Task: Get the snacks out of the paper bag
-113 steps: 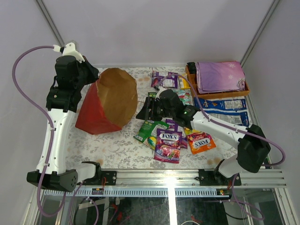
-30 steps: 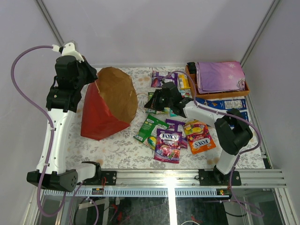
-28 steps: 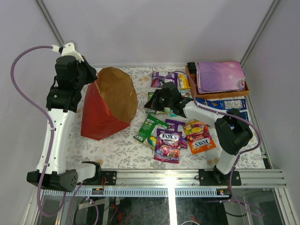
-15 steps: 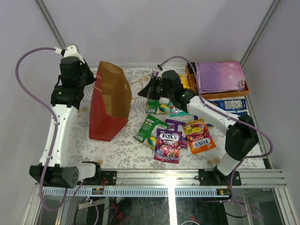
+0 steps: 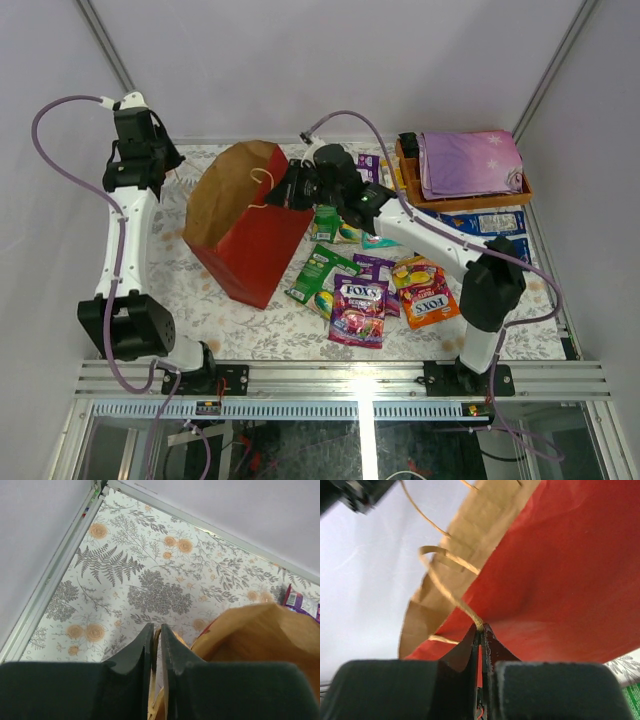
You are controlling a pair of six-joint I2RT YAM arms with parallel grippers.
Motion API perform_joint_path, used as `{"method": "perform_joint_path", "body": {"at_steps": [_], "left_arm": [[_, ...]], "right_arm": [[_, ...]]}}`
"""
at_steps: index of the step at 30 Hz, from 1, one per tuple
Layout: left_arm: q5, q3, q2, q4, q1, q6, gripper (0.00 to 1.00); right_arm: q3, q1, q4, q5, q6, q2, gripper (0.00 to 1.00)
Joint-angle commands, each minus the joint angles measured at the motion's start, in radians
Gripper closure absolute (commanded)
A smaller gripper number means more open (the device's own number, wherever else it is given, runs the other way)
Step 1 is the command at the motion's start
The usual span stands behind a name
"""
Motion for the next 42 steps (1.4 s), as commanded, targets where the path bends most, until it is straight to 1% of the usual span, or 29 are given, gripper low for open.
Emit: {"method": "perform_joint_path", "body": {"at_steps": [1,3,8,12,16,19,21,23,24,25,26,27,28,29,30,31,32,33,35,37,38,42], "left_arm": [[0.038,0.074,0.024,0.044,0.012,0.004,0.94],[0.024,0.096,0.017,0.044,0.012,0.008,0.96],[0.009,0.163,0.019,0.026,0.013,0.013,0.96],[0.026,0.194,0.037,0.026,0.012,0.004,0.96],[0.003,0.268,0.107,0.007,0.013,0.018,0.96],[0.002,0.306,0.163,-0.005,0.024,0.020,0.96],[-0.006,0.316,0.185,-0.005,0.030,0.022,0.95],[-0.020,0.325,0.204,-0.001,0.040,0.022,0.91],[-0.027,0.329,0.211,0.001,0.045,0.022,0.85],[-0.030,0.336,0.219,0.003,0.047,0.023,0.76],[-0.028,0.346,0.229,0.000,0.049,0.025,0.63],[-0.024,0.360,0.239,-0.007,0.051,0.026,0.47],[-0.019,0.373,0.246,-0.017,0.051,0.026,0.32],[-0.009,0.383,0.249,-0.024,0.051,0.024,0.20],[0.004,0.390,0.245,-0.031,0.050,0.022,0.13],[0.020,0.394,0.232,-0.034,0.051,0.020,0.09],[0.027,0.392,0.212,-0.033,0.050,0.015,0.01],[0.039,0.389,0.184,-0.032,0.051,0.010,0.00],[0.064,0.377,0.111,-0.032,0.050,0.000,0.00],[0.087,0.322,-0.008,-0.027,0.050,-0.020,0.00],[0.103,0.269,-0.073,-0.014,0.049,-0.038,0.00],[0.155,-0.052,-0.357,0.056,0.032,-0.148,0.00]], "right_arm": [[0.070,0.003,-0.032,-0.006,-0.033,0.043,1.00],[0.119,0.002,-0.058,0.000,-0.053,0.063,1.00],[0.291,-0.006,-0.129,-0.009,-0.086,0.144,1.00],[0.494,-0.016,-0.218,-0.040,-0.101,0.272,1.00],[0.716,-0.029,-0.290,-0.059,-0.107,0.405,1.00],[0.796,-0.047,-0.287,-0.090,-0.078,0.478,1.00],[0.804,-0.060,-0.261,-0.114,-0.056,0.504,0.99],[0.790,-0.070,-0.231,-0.138,-0.033,0.519,0.87],[0.776,-0.073,-0.218,-0.153,-0.026,0.525,0.78],[0.769,-0.074,-0.210,-0.167,-0.025,0.529,0.68],[0.764,-0.075,-0.207,-0.184,-0.027,0.532,0.58],[0.755,-0.076,-0.205,-0.191,-0.029,0.531,0.49],[0.741,-0.075,-0.200,-0.196,-0.033,0.524,0.43],[0.718,-0.076,-0.185,-0.203,-0.038,0.508,0.37],[0.691,-0.075,-0.169,-0.205,-0.044,0.485,0.32],[0.664,-0.075,-0.154,-0.206,-0.054,0.459,0.25],[0.641,-0.076,-0.144,-0.206,-0.069,0.426,0.19],[0.619,-0.078,-0.138,-0.205,-0.082,0.392,0.08],[0.566,-0.083,-0.120,-0.208,-0.104,0.300,0.00],[0.489,-0.089,-0.099,-0.207,-0.125,0.206,0.01],[0.442,-0.093,-0.089,-0.200,-0.137,0.152,0.01],[0.198,-0.115,-0.018,-0.147,-0.160,-0.072,0.01]]}}
